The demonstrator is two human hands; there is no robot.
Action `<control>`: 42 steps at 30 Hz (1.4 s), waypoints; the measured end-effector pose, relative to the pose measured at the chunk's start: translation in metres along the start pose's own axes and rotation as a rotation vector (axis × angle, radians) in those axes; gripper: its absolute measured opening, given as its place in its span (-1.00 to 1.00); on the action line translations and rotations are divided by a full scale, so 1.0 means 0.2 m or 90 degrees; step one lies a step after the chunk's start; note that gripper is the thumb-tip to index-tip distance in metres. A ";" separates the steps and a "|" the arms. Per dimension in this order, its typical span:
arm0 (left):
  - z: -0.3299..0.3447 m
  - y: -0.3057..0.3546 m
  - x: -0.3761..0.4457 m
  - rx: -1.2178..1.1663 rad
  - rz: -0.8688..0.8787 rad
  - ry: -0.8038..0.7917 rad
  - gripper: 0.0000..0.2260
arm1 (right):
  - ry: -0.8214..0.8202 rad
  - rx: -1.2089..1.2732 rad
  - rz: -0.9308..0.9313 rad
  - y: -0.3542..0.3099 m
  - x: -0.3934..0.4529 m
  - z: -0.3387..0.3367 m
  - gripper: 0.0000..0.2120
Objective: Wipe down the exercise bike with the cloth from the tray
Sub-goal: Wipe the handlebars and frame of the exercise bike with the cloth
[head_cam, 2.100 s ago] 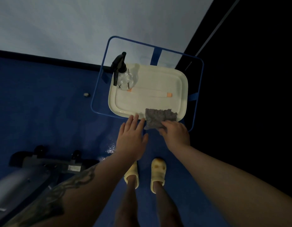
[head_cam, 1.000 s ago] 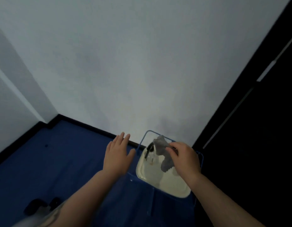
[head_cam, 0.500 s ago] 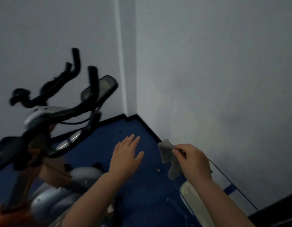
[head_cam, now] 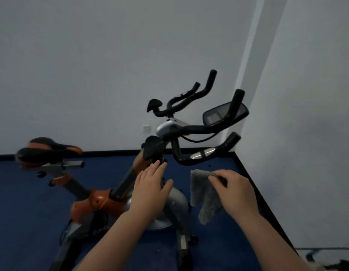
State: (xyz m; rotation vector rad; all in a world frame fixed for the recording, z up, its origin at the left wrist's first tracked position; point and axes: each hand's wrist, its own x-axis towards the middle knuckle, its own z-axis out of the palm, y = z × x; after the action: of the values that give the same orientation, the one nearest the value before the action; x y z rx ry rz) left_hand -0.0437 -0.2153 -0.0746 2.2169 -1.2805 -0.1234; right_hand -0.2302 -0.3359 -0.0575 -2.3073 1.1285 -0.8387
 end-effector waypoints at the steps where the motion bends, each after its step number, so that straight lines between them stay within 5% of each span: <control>1: -0.04 -0.04 0.01 -0.006 0.002 0.001 -0.49 | 0.002 -0.001 -0.003 -0.06 0.01 0.03 -0.87; 12: -0.40 -0.53 0.30 0.005 0.123 -0.031 -0.51 | 0.111 -0.005 0.104 -0.53 0.21 0.39 -0.89; 20: -0.34 -0.63 0.50 -0.026 0.178 -0.090 -0.52 | 0.203 -0.074 0.172 -0.62 0.37 0.47 -0.87; 26: -0.27 -0.58 0.70 -0.052 0.223 -0.069 -0.51 | 0.317 -0.143 0.087 -0.68 0.60 0.46 -0.87; 29: -0.26 -0.59 0.79 -0.060 0.232 -0.069 -0.51 | 0.287 -0.180 0.013 -0.71 0.65 0.55 -0.90; 36: -0.15 -0.69 0.87 -0.129 0.188 -0.104 -0.59 | 0.040 -0.157 -0.041 -0.59 0.53 0.79 -0.77; 42: -0.10 -0.65 0.96 -0.215 0.281 -0.126 -0.66 | 0.086 -0.146 0.061 -0.59 0.61 0.82 -0.64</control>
State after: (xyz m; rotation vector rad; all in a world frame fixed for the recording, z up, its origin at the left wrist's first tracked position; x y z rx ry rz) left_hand 0.1663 -0.3157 -0.0876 1.6315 -1.6860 -0.3665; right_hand 0.0048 -0.3473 -0.0634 -2.3847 1.4502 -0.8807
